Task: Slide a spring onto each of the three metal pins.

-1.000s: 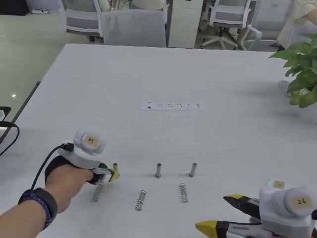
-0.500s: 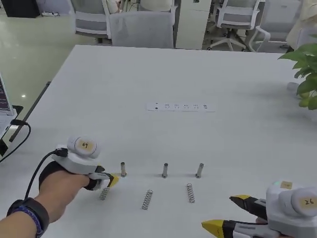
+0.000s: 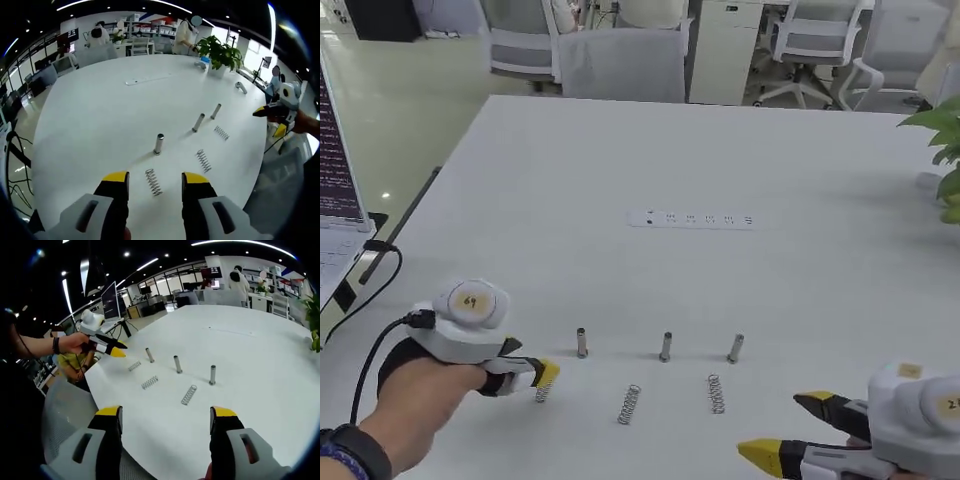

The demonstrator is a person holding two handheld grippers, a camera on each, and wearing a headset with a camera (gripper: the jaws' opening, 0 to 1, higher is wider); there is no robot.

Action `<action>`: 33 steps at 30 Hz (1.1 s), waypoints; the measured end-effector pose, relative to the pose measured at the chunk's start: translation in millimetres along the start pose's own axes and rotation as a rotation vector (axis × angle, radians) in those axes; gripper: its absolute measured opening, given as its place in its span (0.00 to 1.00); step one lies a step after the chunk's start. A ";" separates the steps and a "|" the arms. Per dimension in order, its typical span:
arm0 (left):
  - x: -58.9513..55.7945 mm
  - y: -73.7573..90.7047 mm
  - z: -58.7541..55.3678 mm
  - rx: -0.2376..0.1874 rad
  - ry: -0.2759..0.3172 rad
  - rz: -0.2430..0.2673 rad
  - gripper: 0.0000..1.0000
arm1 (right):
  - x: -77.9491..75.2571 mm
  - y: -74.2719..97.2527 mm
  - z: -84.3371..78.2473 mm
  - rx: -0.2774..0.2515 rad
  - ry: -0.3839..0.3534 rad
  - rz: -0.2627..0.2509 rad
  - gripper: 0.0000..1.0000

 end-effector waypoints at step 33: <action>-4.0 73.1 -26.6 -0.154 0.026 -0.051 0.61 | -6.9 -0.5 1.6 -0.010 -0.010 -0.005 0.70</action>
Point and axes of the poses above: the centre of the closed fingertips' face, and the gripper's own axes: y roughly backward along the fingers, x roughly to its left, z roughly out of its top, the point moved 7 cm from there along y, roughly backward along the fingers, and after that the axes turned 11 degrees about y, right-handed, at the moved point
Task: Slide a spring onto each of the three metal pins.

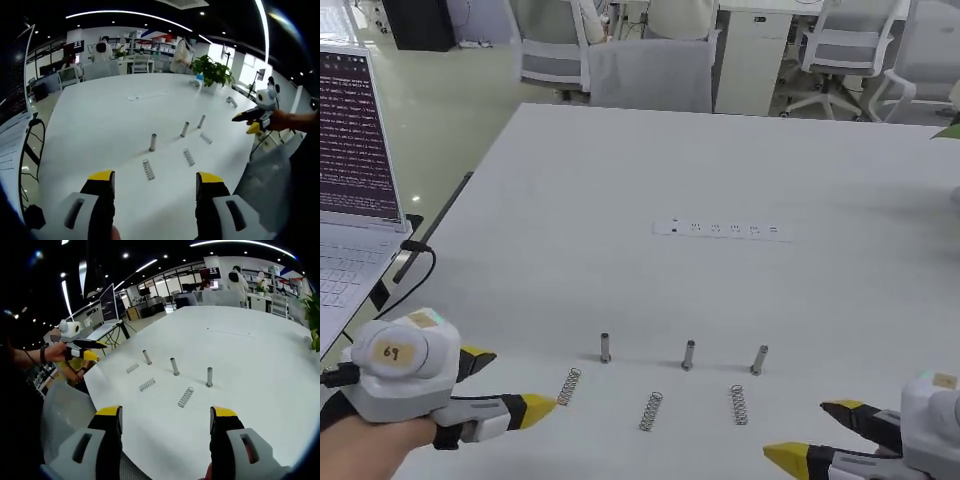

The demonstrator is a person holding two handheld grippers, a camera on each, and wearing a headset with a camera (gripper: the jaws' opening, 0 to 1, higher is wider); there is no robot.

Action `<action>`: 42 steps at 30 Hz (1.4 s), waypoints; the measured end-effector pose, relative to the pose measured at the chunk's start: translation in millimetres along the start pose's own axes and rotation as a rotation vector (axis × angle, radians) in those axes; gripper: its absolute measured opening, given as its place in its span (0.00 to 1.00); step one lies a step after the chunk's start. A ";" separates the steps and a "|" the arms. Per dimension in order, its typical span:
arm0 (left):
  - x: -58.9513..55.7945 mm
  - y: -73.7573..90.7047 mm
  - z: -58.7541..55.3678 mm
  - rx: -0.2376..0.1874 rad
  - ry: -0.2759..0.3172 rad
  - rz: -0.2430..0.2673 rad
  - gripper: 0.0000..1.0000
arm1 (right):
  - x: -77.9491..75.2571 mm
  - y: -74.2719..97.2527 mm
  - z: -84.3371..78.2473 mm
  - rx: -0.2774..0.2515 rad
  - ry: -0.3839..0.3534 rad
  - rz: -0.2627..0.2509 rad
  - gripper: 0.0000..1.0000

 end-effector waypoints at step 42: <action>-15.1 14.5 -17.7 -0.023 0.027 -0.016 0.65 | 7.5 1.1 -5.1 0.012 0.000 0.014 0.70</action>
Point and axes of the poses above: the centre of the closed fingertips' face, and the gripper's own axes: y roughly backward along the fingers, x roughly to its left, z roughly out of its top, the point moved 7 cm from there along y, roughly backward along the fingers, and after that the axes turned 11 degrees about y, right-handed, at the moved point
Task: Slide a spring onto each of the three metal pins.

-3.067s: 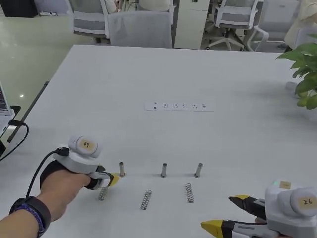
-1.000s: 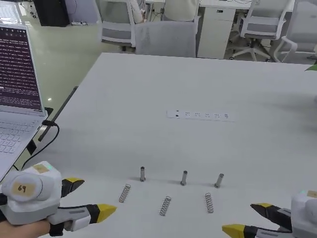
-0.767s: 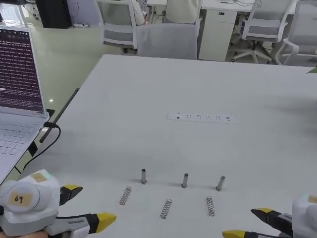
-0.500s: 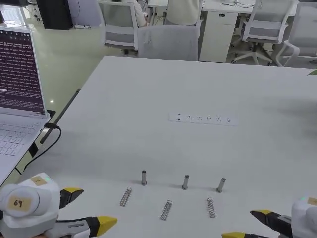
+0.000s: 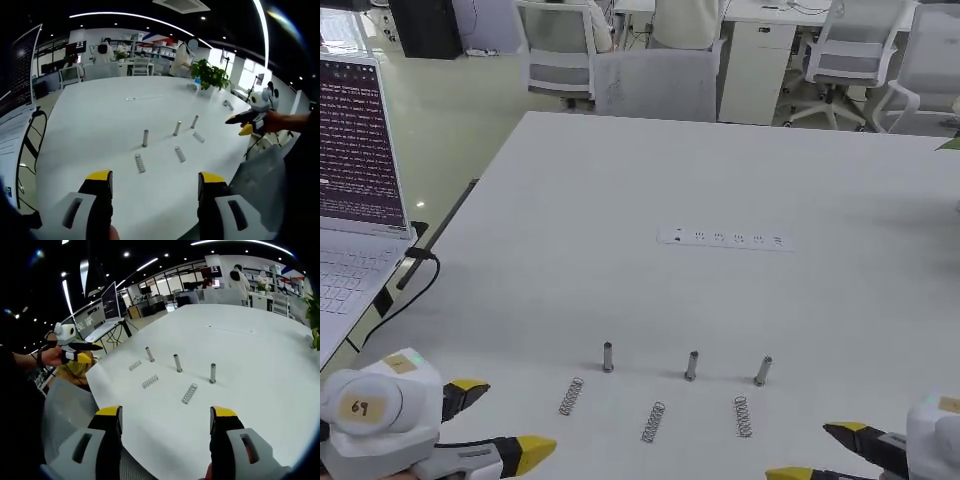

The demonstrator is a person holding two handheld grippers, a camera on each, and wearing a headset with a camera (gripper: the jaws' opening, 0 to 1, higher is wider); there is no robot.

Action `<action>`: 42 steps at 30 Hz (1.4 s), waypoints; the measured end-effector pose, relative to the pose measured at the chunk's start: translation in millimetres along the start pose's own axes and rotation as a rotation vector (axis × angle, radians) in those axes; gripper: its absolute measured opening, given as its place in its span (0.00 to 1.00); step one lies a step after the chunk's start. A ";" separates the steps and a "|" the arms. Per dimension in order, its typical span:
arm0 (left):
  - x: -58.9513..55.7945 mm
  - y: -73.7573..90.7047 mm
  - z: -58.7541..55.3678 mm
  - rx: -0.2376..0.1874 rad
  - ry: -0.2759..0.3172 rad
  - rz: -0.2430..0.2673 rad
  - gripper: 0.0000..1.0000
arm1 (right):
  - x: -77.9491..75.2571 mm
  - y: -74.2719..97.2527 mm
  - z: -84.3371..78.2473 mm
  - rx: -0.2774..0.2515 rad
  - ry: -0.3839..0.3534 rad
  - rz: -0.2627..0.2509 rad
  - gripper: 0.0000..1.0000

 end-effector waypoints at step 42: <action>24.7 -87.9 -8.9 0.148 -0.013 0.034 0.44 | 5.8 5.9 -8.9 0.017 -0.012 0.006 0.69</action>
Point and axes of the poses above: the centre of the closed fingertips' face, and the gripper's own axes: y roughly backward along the fingers, x roughly to its left, z roughly out of its top, the point moved 7 cm from there along y, roughly backward along the fingers, and after that the axes turned 11 degrees about y, right-handed, at the moved point
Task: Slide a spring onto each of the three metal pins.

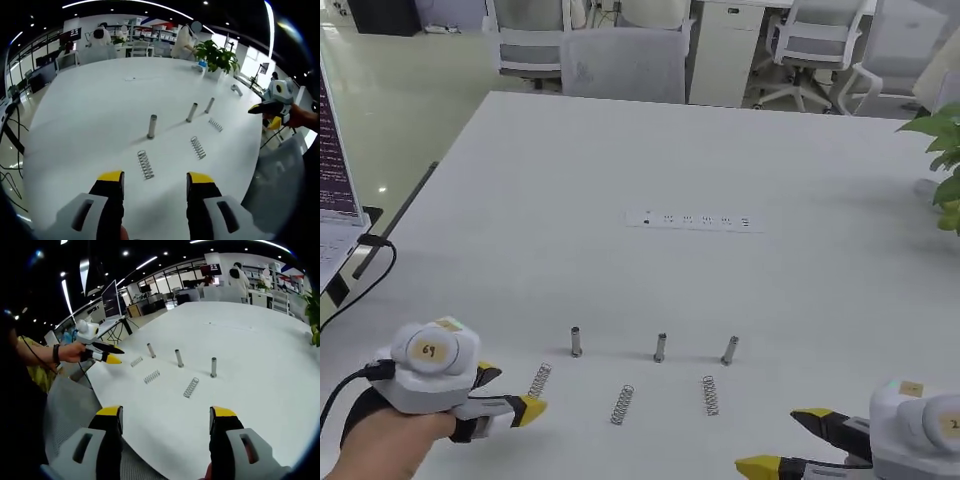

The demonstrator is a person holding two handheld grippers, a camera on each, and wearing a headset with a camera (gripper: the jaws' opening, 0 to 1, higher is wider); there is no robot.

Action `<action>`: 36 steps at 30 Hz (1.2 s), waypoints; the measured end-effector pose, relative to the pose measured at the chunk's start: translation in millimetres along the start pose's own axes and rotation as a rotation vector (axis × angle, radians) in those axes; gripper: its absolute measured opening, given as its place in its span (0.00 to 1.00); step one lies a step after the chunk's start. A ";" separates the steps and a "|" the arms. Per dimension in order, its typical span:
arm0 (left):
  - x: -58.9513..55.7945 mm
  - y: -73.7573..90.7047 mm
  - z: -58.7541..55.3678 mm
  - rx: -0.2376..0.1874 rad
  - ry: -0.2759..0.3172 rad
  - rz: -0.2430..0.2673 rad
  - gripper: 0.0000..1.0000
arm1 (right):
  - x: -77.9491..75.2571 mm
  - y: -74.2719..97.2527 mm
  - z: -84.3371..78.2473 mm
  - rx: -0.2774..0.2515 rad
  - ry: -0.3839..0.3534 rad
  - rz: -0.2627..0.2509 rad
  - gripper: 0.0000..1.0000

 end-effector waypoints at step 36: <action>7.7 -46.3 -8.1 0.085 0.077 0.063 0.15 | 0.4 0.5 -5.7 0.013 -0.017 0.003 0.69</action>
Point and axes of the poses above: the centre of the closed fingertips' face, and the gripper's own axes: y roughly backward along the fingers, x roughly to its left, z roughly out of its top, the point moved 7 cm from there along y, roughly backward along the fingers, and after that the axes turned 11 degrees about y, right-handed, at the moved point
